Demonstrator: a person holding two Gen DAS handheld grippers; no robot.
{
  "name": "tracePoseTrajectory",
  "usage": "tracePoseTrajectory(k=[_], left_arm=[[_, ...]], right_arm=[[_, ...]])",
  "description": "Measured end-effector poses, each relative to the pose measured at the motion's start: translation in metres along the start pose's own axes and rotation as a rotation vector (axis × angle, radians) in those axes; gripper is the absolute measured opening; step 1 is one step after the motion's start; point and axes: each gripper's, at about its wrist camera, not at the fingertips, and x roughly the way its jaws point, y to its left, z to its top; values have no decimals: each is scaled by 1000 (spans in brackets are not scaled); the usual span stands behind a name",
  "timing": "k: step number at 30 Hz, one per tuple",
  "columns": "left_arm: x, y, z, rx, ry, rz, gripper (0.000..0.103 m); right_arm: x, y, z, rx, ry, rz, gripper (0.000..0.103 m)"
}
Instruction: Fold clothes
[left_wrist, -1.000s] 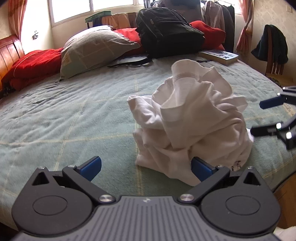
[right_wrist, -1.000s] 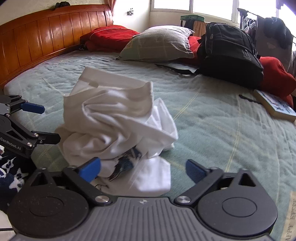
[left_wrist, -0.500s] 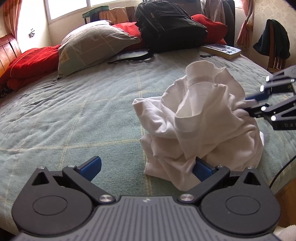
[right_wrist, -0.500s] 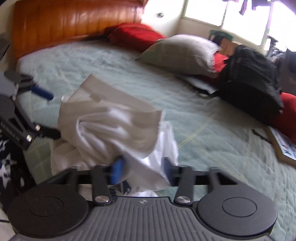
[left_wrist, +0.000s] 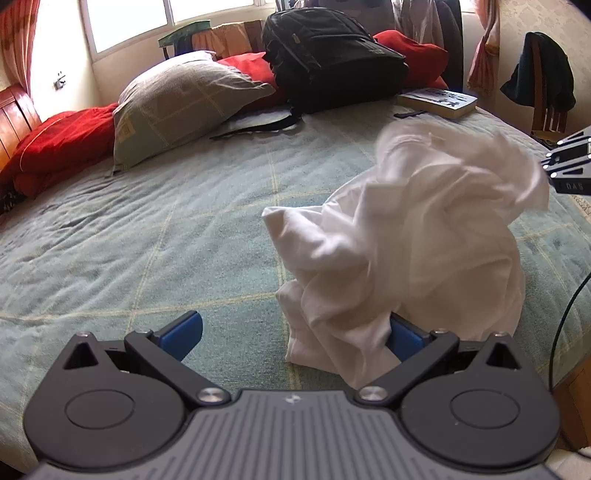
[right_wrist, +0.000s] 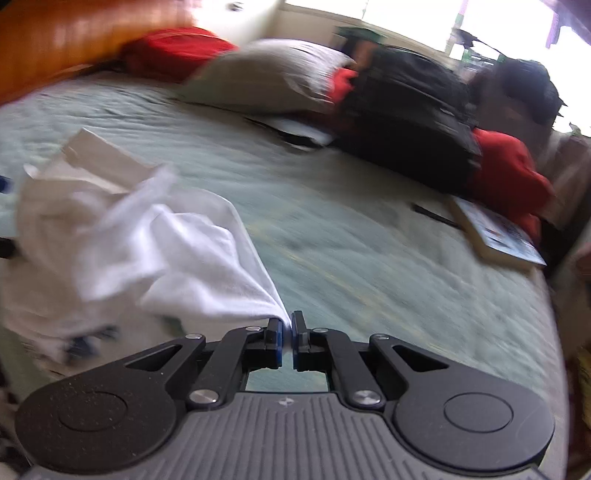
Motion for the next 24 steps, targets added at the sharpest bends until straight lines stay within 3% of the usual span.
tracePoseTrajectory(k=[4, 6, 9, 12, 16, 21, 24], left_arm=[[-1, 0, 0, -1, -7, -5, 102], [-1, 1, 0, -4, -8, -2, 102], [-2, 3, -1, -10, -10, -6, 102], [-6, 5, 1, -14, -26, -12, 102], [-9, 8, 12, -21, -66, -37, 102], [11, -1, 30, 14, -63, -46, 102], [26, -1, 36, -6, -73, 41, 102]], right_arm=[[11, -23, -14, 69, 71, -66, 7], [9, -27, -17, 95, 80, -57, 8], [2, -29, -21, 131, 83, -30, 13], [-4, -31, -24, 167, 87, -3, 27], [-31, -23, -10, 166, 7, 58, 49], [-43, 2, 12, 118, -80, 136, 50], [-39, 16, 21, 87, -100, 165, 55]])
